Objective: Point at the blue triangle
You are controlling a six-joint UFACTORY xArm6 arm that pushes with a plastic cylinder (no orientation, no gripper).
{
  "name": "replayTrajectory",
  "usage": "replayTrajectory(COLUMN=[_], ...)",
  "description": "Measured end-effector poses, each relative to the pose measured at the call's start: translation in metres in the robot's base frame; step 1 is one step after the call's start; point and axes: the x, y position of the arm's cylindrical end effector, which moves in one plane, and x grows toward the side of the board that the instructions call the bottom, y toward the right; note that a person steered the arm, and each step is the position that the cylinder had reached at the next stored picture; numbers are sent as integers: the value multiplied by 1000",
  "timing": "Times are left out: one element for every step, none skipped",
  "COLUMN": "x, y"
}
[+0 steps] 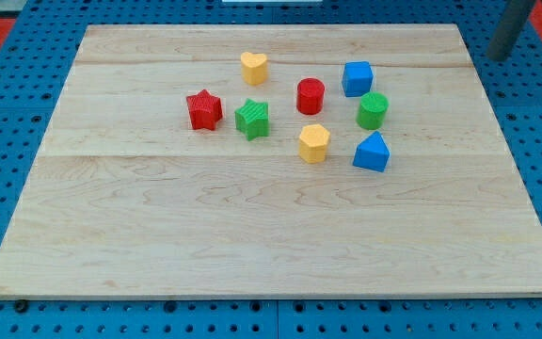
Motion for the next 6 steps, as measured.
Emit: replayTrajectory(x=[60,118,129,128,127,126], y=[-18,-49,-90,-138,-168,-184])
